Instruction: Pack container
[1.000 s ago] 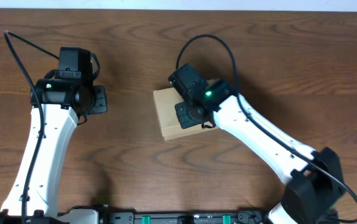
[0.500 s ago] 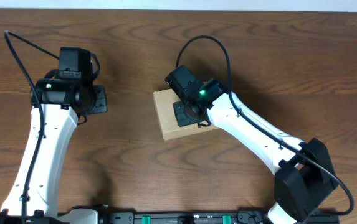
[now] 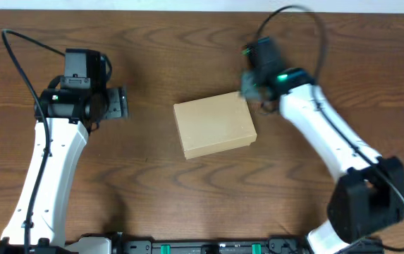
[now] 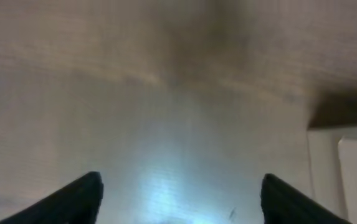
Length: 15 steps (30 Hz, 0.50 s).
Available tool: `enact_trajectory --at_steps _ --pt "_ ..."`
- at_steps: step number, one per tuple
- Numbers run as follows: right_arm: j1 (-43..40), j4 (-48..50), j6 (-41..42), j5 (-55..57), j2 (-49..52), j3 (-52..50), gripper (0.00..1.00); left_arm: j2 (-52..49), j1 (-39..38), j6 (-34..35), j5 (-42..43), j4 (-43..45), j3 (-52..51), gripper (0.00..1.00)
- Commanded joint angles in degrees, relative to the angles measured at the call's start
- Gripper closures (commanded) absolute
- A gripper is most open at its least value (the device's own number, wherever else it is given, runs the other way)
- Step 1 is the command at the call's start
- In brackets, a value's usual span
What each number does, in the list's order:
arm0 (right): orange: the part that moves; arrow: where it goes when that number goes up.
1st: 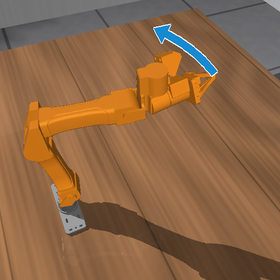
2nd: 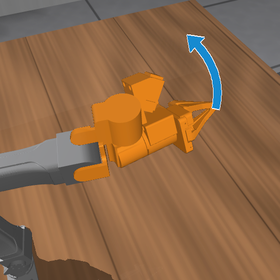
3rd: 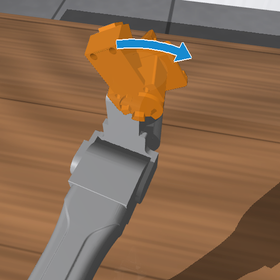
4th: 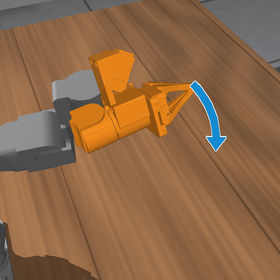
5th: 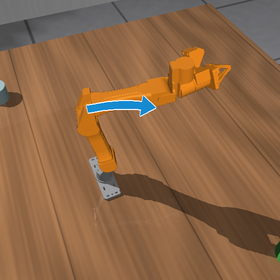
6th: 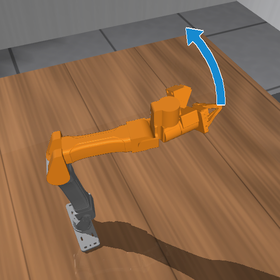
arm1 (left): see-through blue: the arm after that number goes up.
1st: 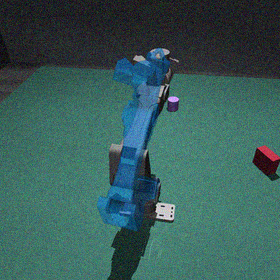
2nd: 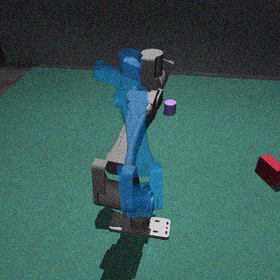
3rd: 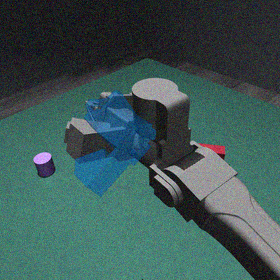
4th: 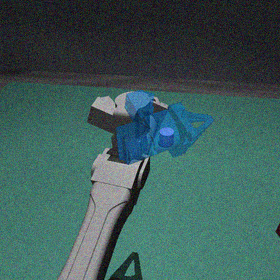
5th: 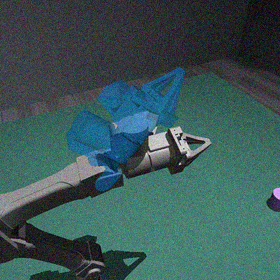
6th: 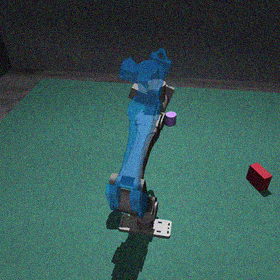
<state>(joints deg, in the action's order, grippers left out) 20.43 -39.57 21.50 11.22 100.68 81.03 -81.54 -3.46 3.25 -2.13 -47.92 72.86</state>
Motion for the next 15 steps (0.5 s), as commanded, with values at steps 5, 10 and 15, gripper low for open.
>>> enact_trajectory --at_steps 5,10,15 --pt "-12.0 2.0 -4.3 7.5 -3.5 1.3 0.32 1.2 1.3 -2.5 -1.9 5.1 0.0 0.23" --pt "-12.9 5.3 -4.0 8.5 -10.9 -3.3 0.31 10.5 -0.4 2.8 -3.5 6.1 -5.2 0.23" --pt "-12.9 14.5 -5.8 8.1 -23.6 -15.5 0.31 28.1 -4.3 3.1 -4.4 10.9 -18.3 0.21"
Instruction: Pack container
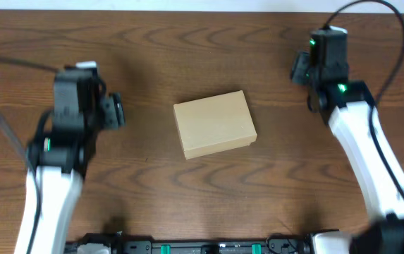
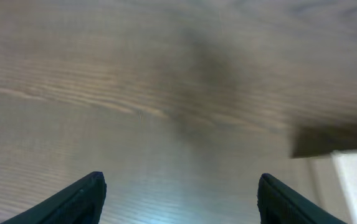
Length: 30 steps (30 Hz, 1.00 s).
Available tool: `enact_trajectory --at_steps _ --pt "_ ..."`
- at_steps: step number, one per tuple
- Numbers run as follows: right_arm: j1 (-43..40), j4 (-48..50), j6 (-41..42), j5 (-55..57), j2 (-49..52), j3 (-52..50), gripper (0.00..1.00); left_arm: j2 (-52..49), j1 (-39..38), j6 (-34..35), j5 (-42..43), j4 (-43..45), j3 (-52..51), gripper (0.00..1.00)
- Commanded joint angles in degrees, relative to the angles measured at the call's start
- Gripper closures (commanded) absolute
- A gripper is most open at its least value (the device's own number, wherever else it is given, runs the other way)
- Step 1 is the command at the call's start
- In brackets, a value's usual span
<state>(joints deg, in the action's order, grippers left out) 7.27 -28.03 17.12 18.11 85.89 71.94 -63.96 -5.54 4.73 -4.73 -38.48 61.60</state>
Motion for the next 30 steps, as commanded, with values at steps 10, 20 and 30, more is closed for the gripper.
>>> enact_trajectory --at_steps 10,20,30 --pt "0.8 9.8 -3.0 0.0 -35.8 -35.1 0.27 41.4 -3.2 0.0 -2.3 3.9 -29.4 0.14" --pt "0.7 9.4 -7.0 -3.5 -45.3 -44.1 0.25 41.9 -3.1 0.0 -2.3 4.7 -30.7 0.05" --pt "0.7 8.5 -6.9 -3.5 -45.0 -44.1 0.01 41.9 -3.1 0.0 -2.3 -3.2 -30.7 0.05"
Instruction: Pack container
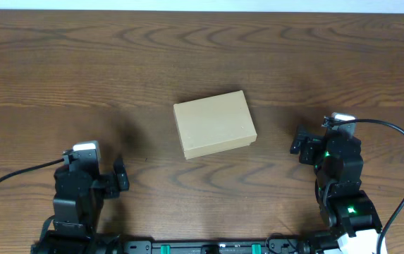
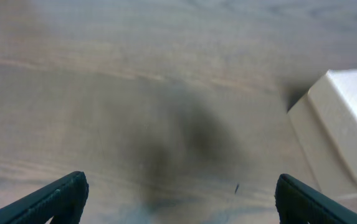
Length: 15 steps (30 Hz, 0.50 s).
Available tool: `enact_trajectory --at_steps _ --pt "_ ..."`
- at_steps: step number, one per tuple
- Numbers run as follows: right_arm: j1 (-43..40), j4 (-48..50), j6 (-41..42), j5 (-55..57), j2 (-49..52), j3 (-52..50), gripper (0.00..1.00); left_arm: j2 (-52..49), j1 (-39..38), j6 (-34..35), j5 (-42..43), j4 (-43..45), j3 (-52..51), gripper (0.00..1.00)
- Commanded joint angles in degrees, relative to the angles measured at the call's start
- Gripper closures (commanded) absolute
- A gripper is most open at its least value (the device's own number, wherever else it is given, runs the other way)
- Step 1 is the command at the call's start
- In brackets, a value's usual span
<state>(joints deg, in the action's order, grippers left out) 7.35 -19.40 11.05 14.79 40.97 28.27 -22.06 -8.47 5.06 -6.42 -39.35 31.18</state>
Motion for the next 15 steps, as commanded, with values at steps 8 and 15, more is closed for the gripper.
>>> enact_trajectory --at_steps 8,15 --pt "0.7 -0.2 -0.9 -0.2 -0.1 -0.4 0.01 0.0 -0.2 -0.4 -0.6 -11.2 -0.3 0.05" --pt "0.7 -0.2 -0.9 -0.2 -0.1 -0.4 0.01 0.0 -0.2 -0.4 -0.6 -15.9 -0.3 0.05"
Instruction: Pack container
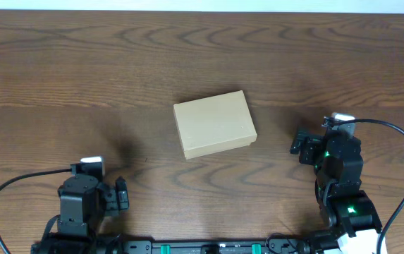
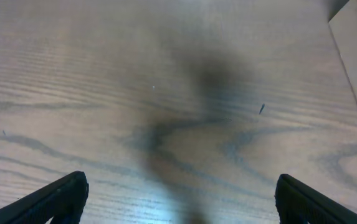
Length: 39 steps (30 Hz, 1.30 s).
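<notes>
A tan cardboard box (image 1: pixel 214 125) with its lid down lies in the middle of the wooden table (image 1: pixel 202 49); its corner shows at the top right of the left wrist view as the box. My left gripper (image 1: pixel 120 196) sits at the near left edge, far from the box, and the left gripper (image 2: pixel 178 199) stands open over bare wood, nothing between its fingertips (image 2: pixel 60 196). My right gripper (image 1: pixel 299 144) rests at the near right, a short way right of the box; its jaws are too small to read.
Black cables loop from both arms at the near corners. A dark rail with green clips (image 1: pixel 202 247) runs along the table's front edge. A small dark speck (image 2: pixel 261 109) lies on the wood near the box.
My left arm has drawn back a little further toward the front edge, so the box has slid to the top right corner of its view. The right arm and box are unchanged.
Both arms were stretched out, the right gripper at the box's far right corner and the left one left of the box. Then both were further from the box. Later they were folded back at the front edge, the left now lowest.
</notes>
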Available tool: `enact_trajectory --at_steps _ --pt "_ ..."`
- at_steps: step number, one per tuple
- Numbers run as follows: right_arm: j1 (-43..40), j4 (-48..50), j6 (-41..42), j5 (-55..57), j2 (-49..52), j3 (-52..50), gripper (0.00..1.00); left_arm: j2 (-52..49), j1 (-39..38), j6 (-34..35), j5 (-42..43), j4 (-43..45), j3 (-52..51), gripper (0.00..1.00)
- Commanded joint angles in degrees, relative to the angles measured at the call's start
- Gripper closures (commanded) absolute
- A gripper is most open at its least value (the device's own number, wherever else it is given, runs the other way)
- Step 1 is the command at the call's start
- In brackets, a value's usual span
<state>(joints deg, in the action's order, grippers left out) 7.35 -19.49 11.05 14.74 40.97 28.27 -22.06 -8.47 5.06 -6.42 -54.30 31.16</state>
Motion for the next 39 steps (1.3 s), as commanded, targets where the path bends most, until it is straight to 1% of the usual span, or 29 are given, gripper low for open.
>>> enact_trajectory --at_steps 1,6,8,10,12,19,21,23,26,30,34,39 --pt "0.7 -0.1 -0.9 -0.2 -0.1 -0.4 0.01 0.0 -0.2 -0.4 -0.6 -1.4 -0.3 0.05" --pt "0.7 -0.8 -0.9 0.1 -0.3 -0.4 0.01 0.0 -0.2 -0.3 -0.6 -1.6 -0.3 0.05" --pt "0.7 -1.7 -0.8 -0.2 -1.6 -0.4 0.01 0.0 -0.2 -0.3 -0.6 -1.6 -0.3 0.05" --pt "0.9 -0.1 -0.4 -2.0 -4.6 -0.9 0.01 0.0 -0.2 -0.3 -0.6 -1.6 -0.3 0.05" --pt "0.9 3.6 -0.4 -2.1 -8.9 -2.7 0.01 0.0 -0.2 -0.3 -0.6 -1.6 -0.3 0.05" --pt "1.0 26.7 -3.1 -2.3 -25.4 -17.9 0.01 0.0 -0.2 -0.3 -0.6 -1.6 -0.3 0.05" --pt "1.2 31.0 -3.6 -2.6 -28.9 -22.0 0.01 0.0 -0.2 -0.3 -0.6 -1.6 -0.3 0.05" --pt "1.6 33.3 -4.0 -3.3 -31.0 -24.9 0.01 0.0 -0.2 -0.4 -0.6 -1.6 -0.3 0.05" --pt "2.6 33.4 -6.8 -5.0 -32.3 -26.6 0.01 0.0 -0.2 -0.4 -0.6 -1.6 -0.3 0.05" --pt "3.5 32.3 -13.6 -9.6 -32.5 -27.5 0.01 0.0 -0.2 -0.3 -0.6 -1.6 -0.3 0.05" --pt "3.6 24.9 -11.9 -9.7 -33.4 -27.6 0.01 0.0 -0.2 -0.3 -0.6 -1.6 -0.3 0.05" --pt "3.2 15.4 -11.8 -10.9 -37.7 -28.0 0.01 0.0 -0.2 -0.3 -0.6 -1.6 -0.3 0.05"
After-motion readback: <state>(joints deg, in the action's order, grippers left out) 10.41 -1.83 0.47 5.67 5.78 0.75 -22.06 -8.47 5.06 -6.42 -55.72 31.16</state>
